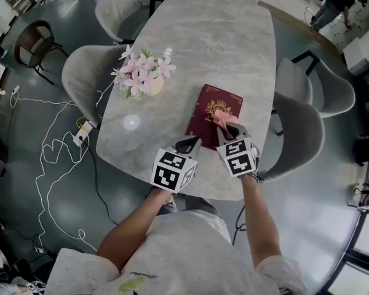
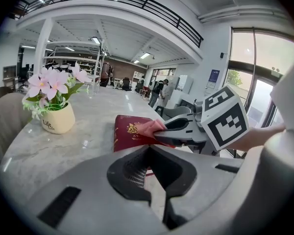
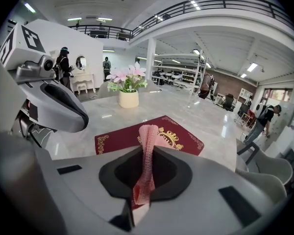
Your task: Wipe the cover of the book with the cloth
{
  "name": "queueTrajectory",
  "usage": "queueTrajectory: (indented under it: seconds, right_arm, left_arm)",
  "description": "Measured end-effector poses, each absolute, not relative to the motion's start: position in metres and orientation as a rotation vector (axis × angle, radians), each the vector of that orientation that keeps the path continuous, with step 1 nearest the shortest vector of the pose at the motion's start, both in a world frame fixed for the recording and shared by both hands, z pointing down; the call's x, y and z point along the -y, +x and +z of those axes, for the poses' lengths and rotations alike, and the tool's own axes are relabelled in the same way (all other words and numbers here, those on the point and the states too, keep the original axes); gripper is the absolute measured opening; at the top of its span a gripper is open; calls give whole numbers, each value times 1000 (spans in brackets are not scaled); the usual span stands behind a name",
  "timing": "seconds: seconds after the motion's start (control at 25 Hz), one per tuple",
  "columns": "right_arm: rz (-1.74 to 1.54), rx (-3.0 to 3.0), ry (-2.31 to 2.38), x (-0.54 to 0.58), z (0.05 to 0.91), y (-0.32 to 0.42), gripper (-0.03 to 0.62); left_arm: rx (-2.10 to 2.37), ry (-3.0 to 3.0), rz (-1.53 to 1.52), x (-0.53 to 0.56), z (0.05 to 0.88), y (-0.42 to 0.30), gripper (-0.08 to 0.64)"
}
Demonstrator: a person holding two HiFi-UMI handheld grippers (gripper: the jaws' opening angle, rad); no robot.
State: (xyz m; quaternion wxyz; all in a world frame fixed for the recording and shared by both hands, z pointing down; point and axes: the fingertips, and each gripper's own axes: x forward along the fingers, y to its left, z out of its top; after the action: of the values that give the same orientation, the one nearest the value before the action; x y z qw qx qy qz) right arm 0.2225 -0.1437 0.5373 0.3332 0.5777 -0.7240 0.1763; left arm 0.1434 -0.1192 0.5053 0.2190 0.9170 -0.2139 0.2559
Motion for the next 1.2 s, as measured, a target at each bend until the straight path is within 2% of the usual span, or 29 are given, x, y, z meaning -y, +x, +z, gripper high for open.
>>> queueTrajectory:
  seconds: [1.2]
  right_arm:
    - [517,1794,1597,83,538,171,18]
  left_arm:
    - [468,2580,701,94,503,99,6]
